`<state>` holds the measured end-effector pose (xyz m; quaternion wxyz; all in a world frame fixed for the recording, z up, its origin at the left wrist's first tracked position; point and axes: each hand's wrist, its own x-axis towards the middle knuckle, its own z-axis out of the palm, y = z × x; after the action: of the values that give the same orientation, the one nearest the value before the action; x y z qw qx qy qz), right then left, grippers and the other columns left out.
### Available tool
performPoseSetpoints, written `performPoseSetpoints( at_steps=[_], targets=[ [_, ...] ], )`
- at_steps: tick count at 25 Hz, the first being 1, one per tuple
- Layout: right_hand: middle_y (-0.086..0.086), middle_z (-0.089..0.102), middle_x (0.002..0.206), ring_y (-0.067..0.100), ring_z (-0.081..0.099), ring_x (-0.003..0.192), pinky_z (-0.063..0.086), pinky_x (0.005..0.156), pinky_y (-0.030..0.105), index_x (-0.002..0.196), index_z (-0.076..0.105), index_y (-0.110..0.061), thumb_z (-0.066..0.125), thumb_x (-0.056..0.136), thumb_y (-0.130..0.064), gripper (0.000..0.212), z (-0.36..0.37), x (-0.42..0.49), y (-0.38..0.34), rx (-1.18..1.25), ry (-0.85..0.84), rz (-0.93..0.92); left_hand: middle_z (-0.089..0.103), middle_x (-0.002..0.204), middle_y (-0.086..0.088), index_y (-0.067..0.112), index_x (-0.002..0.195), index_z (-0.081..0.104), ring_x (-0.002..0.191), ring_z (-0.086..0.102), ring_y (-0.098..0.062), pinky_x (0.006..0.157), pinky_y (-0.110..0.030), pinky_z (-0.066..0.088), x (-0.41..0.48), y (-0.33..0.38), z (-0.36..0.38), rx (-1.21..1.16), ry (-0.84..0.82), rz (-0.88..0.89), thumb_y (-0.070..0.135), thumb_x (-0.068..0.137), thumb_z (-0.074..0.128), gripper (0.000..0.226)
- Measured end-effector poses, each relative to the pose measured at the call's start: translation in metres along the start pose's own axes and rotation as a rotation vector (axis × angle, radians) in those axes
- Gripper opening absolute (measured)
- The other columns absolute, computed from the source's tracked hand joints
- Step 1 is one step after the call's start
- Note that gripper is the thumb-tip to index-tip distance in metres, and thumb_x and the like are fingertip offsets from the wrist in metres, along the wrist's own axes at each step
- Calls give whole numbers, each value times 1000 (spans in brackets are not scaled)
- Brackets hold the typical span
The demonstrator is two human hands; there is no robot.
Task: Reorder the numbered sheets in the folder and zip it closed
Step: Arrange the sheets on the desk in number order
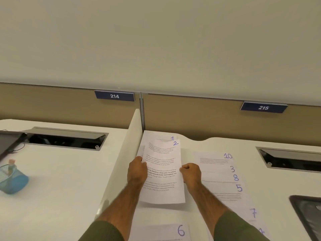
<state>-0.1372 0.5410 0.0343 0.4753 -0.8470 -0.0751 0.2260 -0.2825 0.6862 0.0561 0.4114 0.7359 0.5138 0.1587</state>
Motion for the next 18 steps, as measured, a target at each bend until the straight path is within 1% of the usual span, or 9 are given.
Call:
performPoseSetpoints(
  at_steps=[2,4,5,8,10,12,14,16,18],
  targets=[
    [4,70,79,24,66,73,62,72,44,71,64,-12,65,85,-5,16,11,14,1,-51,-17,4,68,120,-9,7,117,63,93,61,-23,78,-28,44,13,-1,3,53,-4,13,11,101,47,23],
    [5,71,82,26,68,76,63,72,44,75,66,-10,65,85,-6,12,20,26,0,-78,-21,13,67,125,-8,8,124,60,101,64,-26,78,-29,44,26,-2,5,111,4,26,14,103,46,27],
    [5,71,82,27,69,77,63,72,44,75,66,-10,65,85,-6,11,22,30,-2,-82,-19,15,67,125,-8,8,125,59,101,64,-25,78,-29,45,29,-1,4,133,13,33,15,103,45,27],
    [5,71,80,28,70,76,63,70,43,72,65,-10,66,85,-6,14,34,40,0,-104,-14,42,67,121,-8,8,124,57,90,59,-22,75,-30,44,42,-6,10,194,23,21,15,104,43,26],
    [5,70,80,27,68,74,61,68,37,72,64,-11,67,87,-6,16,38,43,4,-110,-18,57,67,121,-7,11,124,55,87,58,-19,75,-31,46,44,-9,14,211,19,31,18,103,44,25],
    [5,68,79,25,65,72,53,63,29,74,65,-11,67,87,-5,14,39,47,6,-101,-11,62,65,124,-6,13,128,53,96,62,-22,78,-31,44,45,-9,18,213,23,53,20,103,44,27],
    [4,67,78,23,63,69,48,61,26,75,65,-11,67,86,-4,13,39,49,8,-98,-3,66,60,126,-5,16,131,50,103,63,-24,81,-33,47,45,-11,20,248,13,86,23,103,44,30],
    [4,67,76,22,61,66,48,60,26,73,65,-11,66,84,-3,14,38,52,10,-94,-10,69,56,129,-6,17,133,49,103,62,-24,82,-37,53,45,-13,20,327,2,112,23,103,43,31],
    [6,67,73,23,61,63,56,59,34,69,64,-10,65,84,-4,16,37,53,9,-98,-32,67,52,134,-7,15,135,48,106,60,-25,85,-40,55,44,-15,19,412,-15,134,20,103,43,32]
  ],
)
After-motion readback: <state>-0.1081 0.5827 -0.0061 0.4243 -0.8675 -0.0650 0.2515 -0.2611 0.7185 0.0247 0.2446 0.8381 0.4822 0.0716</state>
